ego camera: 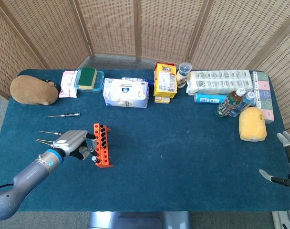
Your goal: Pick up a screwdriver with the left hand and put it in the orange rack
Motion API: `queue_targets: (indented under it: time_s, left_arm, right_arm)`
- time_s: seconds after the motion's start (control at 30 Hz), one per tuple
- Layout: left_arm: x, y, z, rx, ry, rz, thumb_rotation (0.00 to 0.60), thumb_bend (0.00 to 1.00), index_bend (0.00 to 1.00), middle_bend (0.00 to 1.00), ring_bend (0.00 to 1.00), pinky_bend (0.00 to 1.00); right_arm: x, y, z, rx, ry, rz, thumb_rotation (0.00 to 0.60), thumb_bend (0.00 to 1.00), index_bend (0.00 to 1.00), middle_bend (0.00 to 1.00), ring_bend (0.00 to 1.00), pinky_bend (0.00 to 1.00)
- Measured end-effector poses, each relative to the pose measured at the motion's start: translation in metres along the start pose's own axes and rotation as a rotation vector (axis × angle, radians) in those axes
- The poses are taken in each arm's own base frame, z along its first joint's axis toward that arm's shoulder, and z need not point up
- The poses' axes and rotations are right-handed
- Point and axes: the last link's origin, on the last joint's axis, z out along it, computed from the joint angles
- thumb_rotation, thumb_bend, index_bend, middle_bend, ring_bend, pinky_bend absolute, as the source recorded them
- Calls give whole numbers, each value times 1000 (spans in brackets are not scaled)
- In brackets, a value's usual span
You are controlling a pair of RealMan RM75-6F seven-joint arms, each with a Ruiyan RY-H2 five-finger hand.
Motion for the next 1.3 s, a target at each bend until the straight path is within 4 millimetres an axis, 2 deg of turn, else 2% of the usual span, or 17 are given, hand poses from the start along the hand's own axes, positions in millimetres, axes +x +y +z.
queue_targets:
  time_s: [0.33, 0.9, 1.17, 1.27, 1.3]
  left_arm:
    - [-1, 2, -1, -8, -15, -6, 600, 428, 462, 997, 912, 978]
    - [8, 8, -23, -20, 36, 53, 600, 427, 462, 997, 913, 978]
    - [12, 6, -27, -17, 89, 65, 600, 427, 461, 997, 912, 977]
    - [12, 5, -27, -18, 97, 64, 600, 417, 421, 996, 899, 972]
    - [12, 5, -28, -17, 100, 64, 600, 404, 378, 975, 872, 962]
  right_arm:
    - [1, 0, 0, 1, 3, 2, 600, 16, 36, 19, 17, 0]
    - [1, 0, 0, 2, 0, 1, 600, 17, 36, 19, 17, 0]
    - [1, 0, 0, 1, 1, 2, 600, 17, 36, 19, 17, 0]
    - [1, 0, 0, 0, 1, 4, 600, 18, 36, 19, 17, 0]
    - [1, 0, 0, 0, 1, 4, 600, 18, 36, 19, 17, 0]
